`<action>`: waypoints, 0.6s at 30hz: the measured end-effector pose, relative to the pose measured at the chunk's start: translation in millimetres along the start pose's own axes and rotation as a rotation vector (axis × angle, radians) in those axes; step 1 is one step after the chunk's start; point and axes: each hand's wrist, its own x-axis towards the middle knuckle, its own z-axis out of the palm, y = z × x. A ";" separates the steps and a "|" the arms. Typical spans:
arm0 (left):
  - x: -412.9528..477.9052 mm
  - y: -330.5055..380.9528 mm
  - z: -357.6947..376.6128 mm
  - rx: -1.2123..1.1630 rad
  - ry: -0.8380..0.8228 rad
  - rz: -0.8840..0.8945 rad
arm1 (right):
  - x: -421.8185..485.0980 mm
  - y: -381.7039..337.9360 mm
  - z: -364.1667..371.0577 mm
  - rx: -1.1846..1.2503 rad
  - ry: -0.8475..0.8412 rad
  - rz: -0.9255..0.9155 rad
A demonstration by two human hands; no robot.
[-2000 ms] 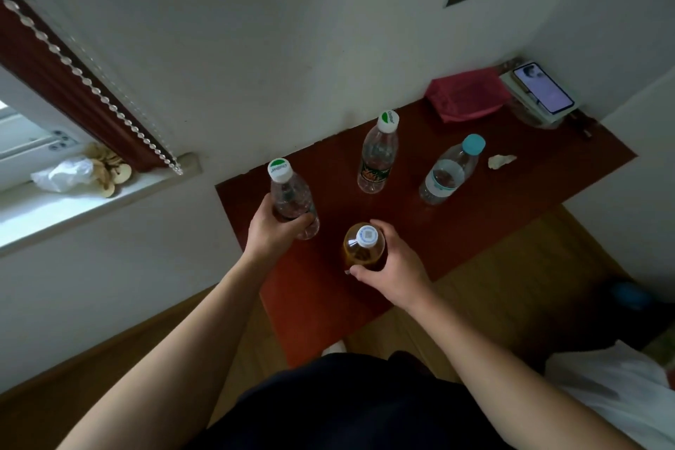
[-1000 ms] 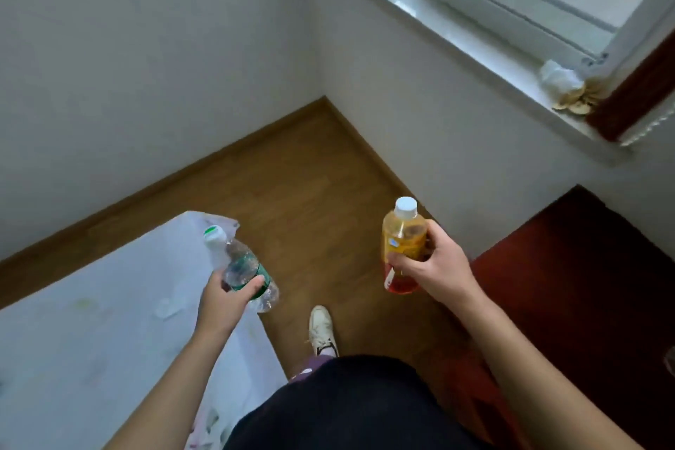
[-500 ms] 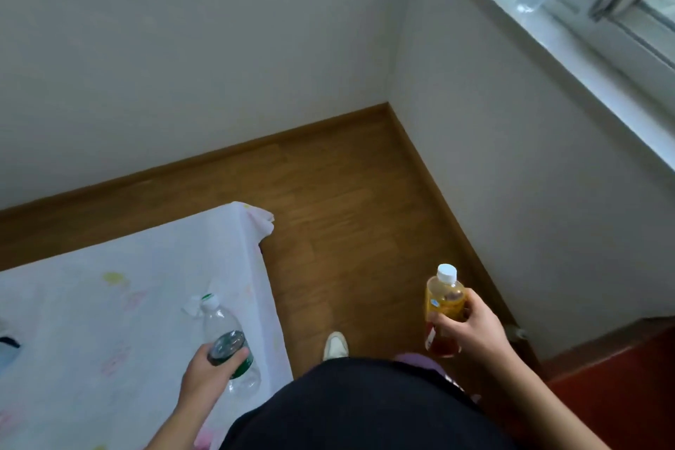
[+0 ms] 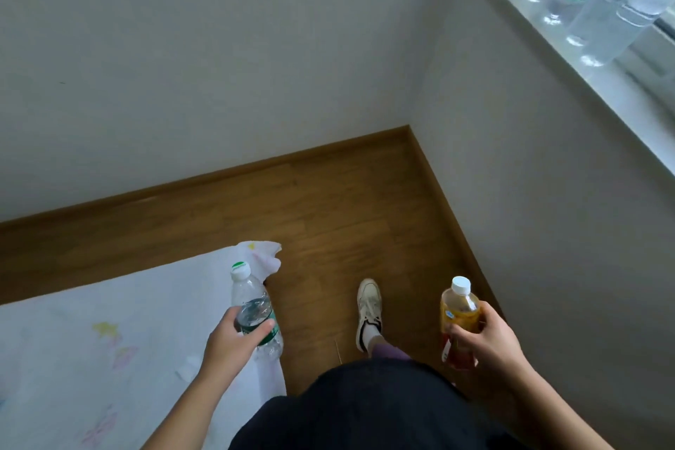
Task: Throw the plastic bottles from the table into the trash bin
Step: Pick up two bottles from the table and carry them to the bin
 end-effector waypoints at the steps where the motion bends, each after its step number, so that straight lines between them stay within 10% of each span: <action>1: 7.1 5.4 -1.9 -0.021 0.029 -0.030 | 17.7 -15.1 -1.8 -0.012 -0.012 -0.018; 18: 82.2 18.7 -64.1 -0.432 0.452 -0.467 | 237.3 -358.2 86.6 -0.237 -0.434 -0.460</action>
